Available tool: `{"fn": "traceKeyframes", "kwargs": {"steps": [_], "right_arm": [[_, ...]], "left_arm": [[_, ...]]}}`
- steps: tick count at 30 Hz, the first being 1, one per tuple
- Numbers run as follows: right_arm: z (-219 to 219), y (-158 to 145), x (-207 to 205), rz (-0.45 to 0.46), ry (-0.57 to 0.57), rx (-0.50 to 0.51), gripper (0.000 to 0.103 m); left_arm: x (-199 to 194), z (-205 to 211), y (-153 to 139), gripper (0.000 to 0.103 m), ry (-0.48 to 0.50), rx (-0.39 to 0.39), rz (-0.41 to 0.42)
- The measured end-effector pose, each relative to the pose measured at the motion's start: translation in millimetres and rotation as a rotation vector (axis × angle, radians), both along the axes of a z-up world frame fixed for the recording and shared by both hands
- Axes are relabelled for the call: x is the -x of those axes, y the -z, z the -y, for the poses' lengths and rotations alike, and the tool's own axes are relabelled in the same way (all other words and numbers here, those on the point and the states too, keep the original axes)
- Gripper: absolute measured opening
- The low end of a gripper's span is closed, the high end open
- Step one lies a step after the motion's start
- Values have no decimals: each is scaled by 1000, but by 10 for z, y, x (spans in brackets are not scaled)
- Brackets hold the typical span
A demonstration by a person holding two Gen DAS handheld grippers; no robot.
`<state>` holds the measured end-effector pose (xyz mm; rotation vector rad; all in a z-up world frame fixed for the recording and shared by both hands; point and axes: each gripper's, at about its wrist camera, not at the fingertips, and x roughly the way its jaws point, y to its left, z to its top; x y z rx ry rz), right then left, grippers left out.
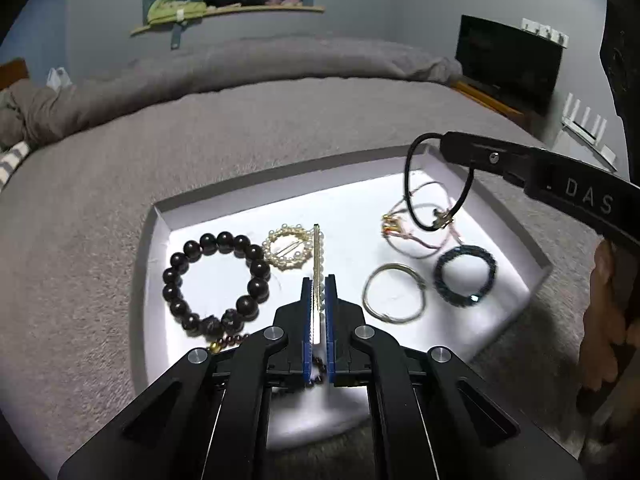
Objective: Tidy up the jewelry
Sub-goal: 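Carry the hair pin and hair tie into the tray and open both tools, then move both tools back to the hoop earring and red bead earring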
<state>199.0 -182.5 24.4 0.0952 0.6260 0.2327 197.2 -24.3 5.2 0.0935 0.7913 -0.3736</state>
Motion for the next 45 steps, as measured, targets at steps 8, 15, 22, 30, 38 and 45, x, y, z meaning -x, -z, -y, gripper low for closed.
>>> {"fn": "traceKeyframes", "kwargs": {"steps": [8,15,22,30,38,45], "right_arm": [[-205,196,-213,-83,-15,49,4],[-275,296,-232,-132,-18,113,4],[-173,350,-219,-147,5,97,4],[-104,308,-168,-126,20,74,10],[-2,225,-71,-68,75,77,54],[175,89,24,-20,129,42,72]], "left_arm": [[-121,22,143,6,-11,-18,-47],[-144,31,202,6,-9,-4,-71],[-64,-43,189,18,-21,31,-48],[68,-129,70,30,-34,51,24],[119,-217,43,43,-54,68,42],[174,-244,-39,70,-82,57,91]]}}
